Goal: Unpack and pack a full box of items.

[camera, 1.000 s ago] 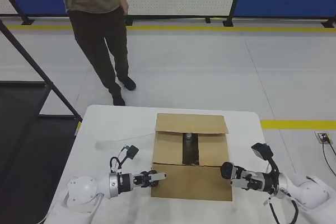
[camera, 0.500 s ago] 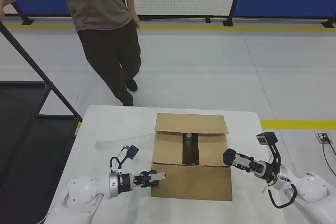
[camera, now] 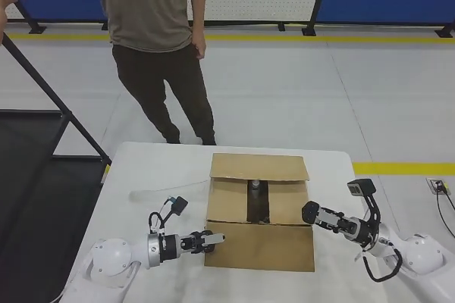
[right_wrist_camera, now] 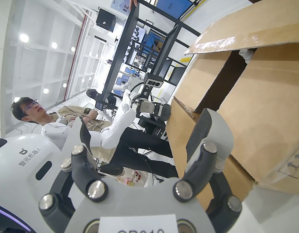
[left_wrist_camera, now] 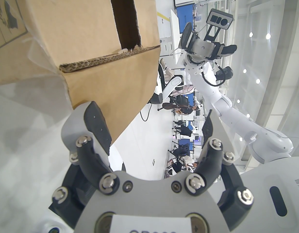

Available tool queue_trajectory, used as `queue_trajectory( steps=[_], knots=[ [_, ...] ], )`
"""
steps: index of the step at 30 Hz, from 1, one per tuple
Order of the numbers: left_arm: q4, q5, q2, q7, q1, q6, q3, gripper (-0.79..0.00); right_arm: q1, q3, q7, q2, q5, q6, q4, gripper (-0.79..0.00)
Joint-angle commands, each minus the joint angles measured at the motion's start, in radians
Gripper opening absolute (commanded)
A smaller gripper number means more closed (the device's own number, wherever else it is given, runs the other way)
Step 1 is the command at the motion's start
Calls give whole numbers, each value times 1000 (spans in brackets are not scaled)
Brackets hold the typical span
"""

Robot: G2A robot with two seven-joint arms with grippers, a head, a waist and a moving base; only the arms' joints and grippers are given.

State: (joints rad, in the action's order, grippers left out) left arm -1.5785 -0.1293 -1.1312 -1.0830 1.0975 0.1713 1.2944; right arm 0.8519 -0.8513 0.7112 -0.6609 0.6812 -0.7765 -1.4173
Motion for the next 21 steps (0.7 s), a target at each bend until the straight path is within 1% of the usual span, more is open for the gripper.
queue_trajectory(
  steps=[1, 3, 6, 8, 11, 21],
  knots=[
    [0, 0, 0, 0, 0, 0, 0, 0, 0, 0, 0, 0, 0, 0, 0, 0],
    [0, 0, 0, 0, 0, 0, 0, 0, 3, -2, -8, -1, -9, 16, -7, 0],
    [0, 0, 0, 0, 0, 0, 0, 0, 11, -9, -45, -8, -30, 77, -32, 0],
    [0, 0, 0, 0, 0, 0, 0, 0, 12, -14, -73, -14, -21, 122, -36, 0],
    [0, 0, 0, 0, 0, 0, 0, 0, 6, -25, -84, -23, 7, 167, -26, 0],
    [0, 0, 0, 0, 0, 0, 0, 0, 6, -31, -86, -27, 6, 174, -23, 0]
  ],
)
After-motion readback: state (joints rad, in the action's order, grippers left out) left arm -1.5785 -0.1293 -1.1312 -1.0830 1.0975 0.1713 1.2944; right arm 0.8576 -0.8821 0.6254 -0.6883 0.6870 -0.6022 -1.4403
